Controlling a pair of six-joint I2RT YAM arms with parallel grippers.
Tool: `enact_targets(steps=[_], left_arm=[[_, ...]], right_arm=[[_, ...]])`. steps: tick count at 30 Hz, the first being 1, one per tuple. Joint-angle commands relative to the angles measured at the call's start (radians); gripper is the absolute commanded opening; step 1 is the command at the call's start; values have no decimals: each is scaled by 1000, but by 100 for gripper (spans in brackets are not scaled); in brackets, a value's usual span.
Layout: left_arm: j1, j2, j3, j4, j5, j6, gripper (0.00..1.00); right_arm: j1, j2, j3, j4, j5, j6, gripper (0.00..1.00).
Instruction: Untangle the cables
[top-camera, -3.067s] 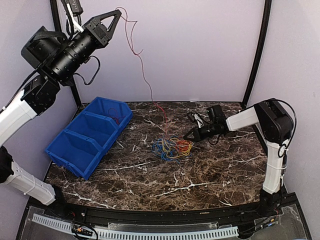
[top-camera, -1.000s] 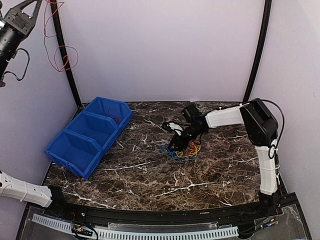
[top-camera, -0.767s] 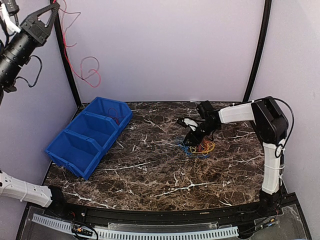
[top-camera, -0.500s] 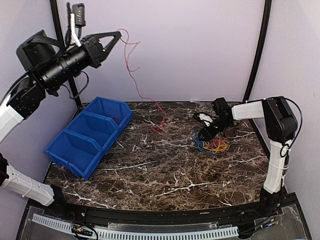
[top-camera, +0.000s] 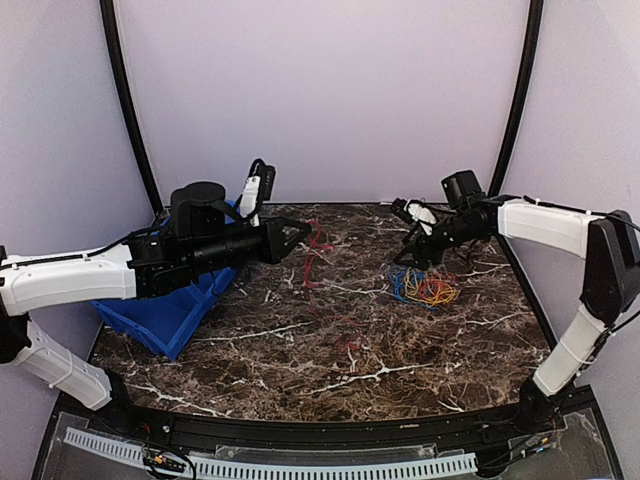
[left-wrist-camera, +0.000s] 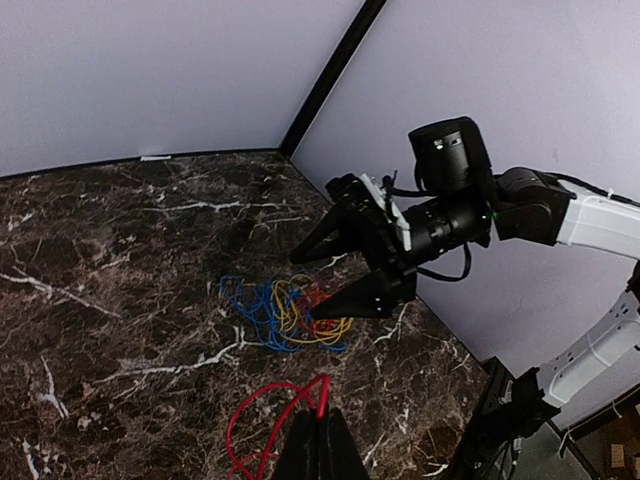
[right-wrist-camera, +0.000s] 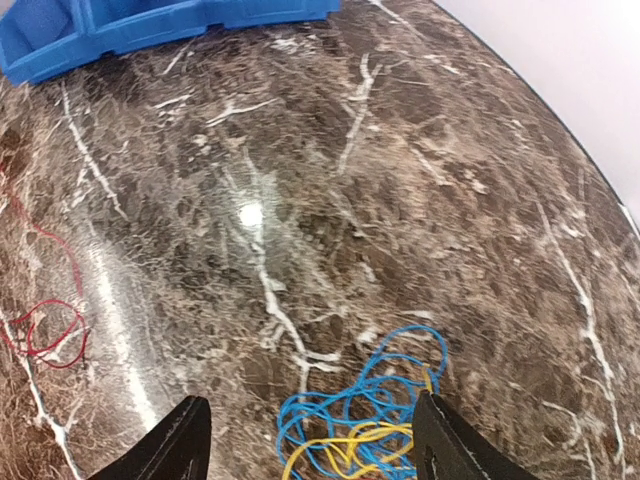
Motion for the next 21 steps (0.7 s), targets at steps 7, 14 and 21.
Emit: enact_targets(steps=[7, 14, 21], left_arm=[[15, 37, -218, 107, -129, -240, 0], [14, -20, -325, 86, -230, -314, 0], [14, -41, -354, 32, -239, -325, 0]], right_arm=[[236, 146, 13, -30, -49, -21, 70], [327, 206, -25, 11, -50, 14, 72], [335, 224, -1, 132, 37, 29, 72]])
